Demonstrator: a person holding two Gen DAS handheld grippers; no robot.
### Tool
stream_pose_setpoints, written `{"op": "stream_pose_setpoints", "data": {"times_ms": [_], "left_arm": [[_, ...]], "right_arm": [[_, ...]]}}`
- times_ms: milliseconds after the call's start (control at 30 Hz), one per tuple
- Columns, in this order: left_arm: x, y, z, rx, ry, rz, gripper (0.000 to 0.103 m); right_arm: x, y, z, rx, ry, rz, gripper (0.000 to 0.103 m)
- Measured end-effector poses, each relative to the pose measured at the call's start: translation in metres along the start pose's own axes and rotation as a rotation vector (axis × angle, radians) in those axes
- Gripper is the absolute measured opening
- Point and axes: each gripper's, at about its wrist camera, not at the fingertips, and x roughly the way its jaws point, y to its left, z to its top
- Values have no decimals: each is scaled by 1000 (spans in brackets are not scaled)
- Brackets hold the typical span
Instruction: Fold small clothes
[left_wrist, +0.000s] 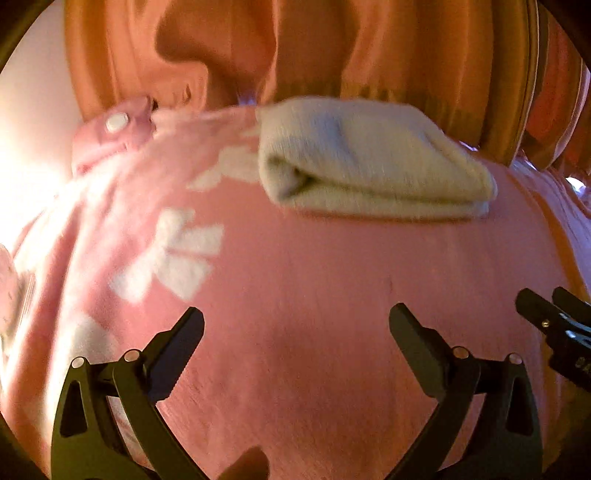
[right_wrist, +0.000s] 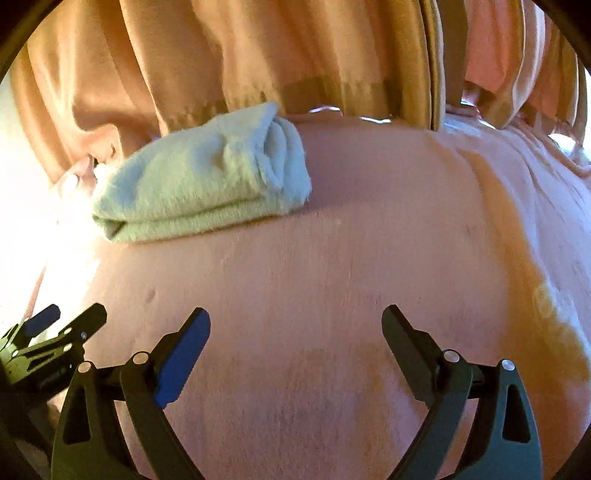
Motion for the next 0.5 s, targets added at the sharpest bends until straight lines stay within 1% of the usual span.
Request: {"op": "stream_pose_setpoints", "data": {"times_ms": [100,300,500], "left_arm": [[2,-1,-9,-7,10,14,98],[6,3,-13,-52,39,-6,98],[7,-3,-15,-36,38,-5,98]], "right_arm": [[1,6,-10,-25,-5,-12,92],[6,11,-17,-13,30,-15,92],[5,19,-19,-43,22,-30,92]]}}
